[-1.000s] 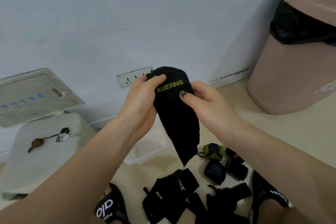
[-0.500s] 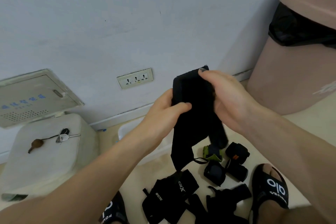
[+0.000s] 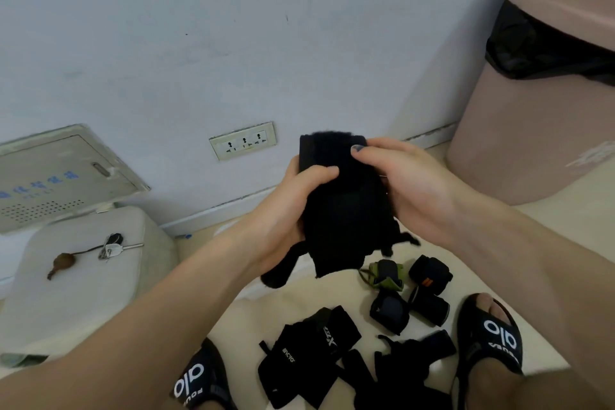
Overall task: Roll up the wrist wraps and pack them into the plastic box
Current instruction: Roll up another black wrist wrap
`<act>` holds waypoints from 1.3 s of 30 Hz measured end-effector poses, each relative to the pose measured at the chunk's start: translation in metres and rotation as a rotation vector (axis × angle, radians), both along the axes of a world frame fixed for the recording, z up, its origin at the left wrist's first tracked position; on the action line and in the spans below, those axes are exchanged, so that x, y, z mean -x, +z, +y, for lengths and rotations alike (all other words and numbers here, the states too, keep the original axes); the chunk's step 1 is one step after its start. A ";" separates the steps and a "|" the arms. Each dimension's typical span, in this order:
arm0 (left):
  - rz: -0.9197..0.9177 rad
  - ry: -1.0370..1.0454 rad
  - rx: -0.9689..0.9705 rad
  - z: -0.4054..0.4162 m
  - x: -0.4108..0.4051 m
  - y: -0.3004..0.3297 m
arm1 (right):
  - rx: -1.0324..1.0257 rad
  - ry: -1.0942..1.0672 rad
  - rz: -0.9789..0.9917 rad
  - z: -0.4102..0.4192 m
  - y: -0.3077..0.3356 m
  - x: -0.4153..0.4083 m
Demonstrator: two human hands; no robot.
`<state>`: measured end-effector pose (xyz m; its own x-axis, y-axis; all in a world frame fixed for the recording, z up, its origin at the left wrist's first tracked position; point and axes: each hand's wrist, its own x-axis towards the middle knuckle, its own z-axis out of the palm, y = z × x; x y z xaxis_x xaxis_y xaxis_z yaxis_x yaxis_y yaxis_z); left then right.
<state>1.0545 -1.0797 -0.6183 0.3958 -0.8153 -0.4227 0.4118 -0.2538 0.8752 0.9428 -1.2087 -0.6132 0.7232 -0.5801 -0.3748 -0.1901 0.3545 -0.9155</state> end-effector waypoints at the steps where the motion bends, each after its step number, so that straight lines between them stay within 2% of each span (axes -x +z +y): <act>1: -0.005 0.005 -0.009 0.000 0.000 -0.002 | -0.024 -0.004 -0.015 0.000 0.001 0.000; 8: 0.131 0.104 0.016 0.001 -0.004 -0.001 | -0.114 0.054 -0.066 0.018 -0.004 0.001; 16: 0.097 0.082 0.016 0.002 0.000 -0.004 | -0.090 0.076 -0.003 0.021 -0.005 0.002; 20: 0.064 0.162 -0.036 0.003 -0.006 -0.008 | -0.113 0.099 -0.010 0.026 -0.007 0.000; 26: 0.071 0.222 -0.034 0.000 -0.012 -0.003 | 0.130 0.117 0.116 0.029 -0.010 0.001; 28: 0.051 0.197 -0.034 0.001 -0.009 0.000 | 0.140 0.090 0.109 0.028 -0.008 0.001; 32: -0.037 0.106 -0.071 0.006 0.006 -0.002 | 0.082 -0.032 0.085 0.020 -0.007 -0.001; 36: -0.171 0.106 -0.125 0.007 0.012 -0.005 | -0.060 -0.085 0.044 0.017 -0.008 -0.003; 39: -0.193 0.137 -0.132 0.005 0.008 -0.001 | -0.124 -0.102 -0.002 0.018 -0.004 -0.003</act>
<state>1.0461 -1.0743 -0.6197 0.5820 -0.6914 -0.4281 0.2791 -0.3246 0.9037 0.9455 -1.1904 -0.6176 0.6636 -0.6003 -0.4464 -0.1453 0.4820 -0.8641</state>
